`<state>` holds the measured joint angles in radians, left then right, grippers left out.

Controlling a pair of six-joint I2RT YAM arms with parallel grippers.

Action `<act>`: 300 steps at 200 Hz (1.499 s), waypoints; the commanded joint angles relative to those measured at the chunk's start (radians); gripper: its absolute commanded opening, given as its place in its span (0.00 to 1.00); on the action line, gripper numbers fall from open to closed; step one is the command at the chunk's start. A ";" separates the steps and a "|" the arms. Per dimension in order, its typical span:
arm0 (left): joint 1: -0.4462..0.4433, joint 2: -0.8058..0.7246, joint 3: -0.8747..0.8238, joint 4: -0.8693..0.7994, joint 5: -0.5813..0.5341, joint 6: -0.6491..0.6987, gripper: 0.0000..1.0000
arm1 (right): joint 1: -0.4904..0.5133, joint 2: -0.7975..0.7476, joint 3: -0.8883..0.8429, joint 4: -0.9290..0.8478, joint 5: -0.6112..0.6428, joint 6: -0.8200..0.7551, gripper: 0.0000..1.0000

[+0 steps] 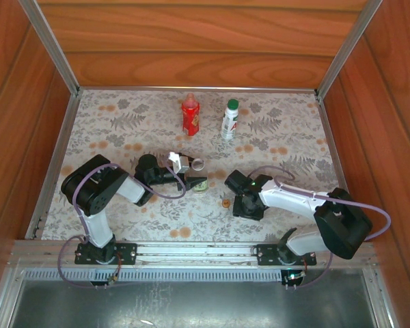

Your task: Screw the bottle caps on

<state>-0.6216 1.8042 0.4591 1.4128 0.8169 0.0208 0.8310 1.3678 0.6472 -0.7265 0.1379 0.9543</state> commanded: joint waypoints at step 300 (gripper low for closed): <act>0.015 -0.019 -0.005 -0.048 0.032 -0.013 0.65 | -0.212 0.211 0.216 0.068 -0.064 -0.353 0.46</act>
<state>-0.6155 1.7962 0.4591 1.3949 0.8177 0.0174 0.6674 1.4979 0.7963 -0.6857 0.0521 0.7082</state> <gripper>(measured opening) 0.652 0.459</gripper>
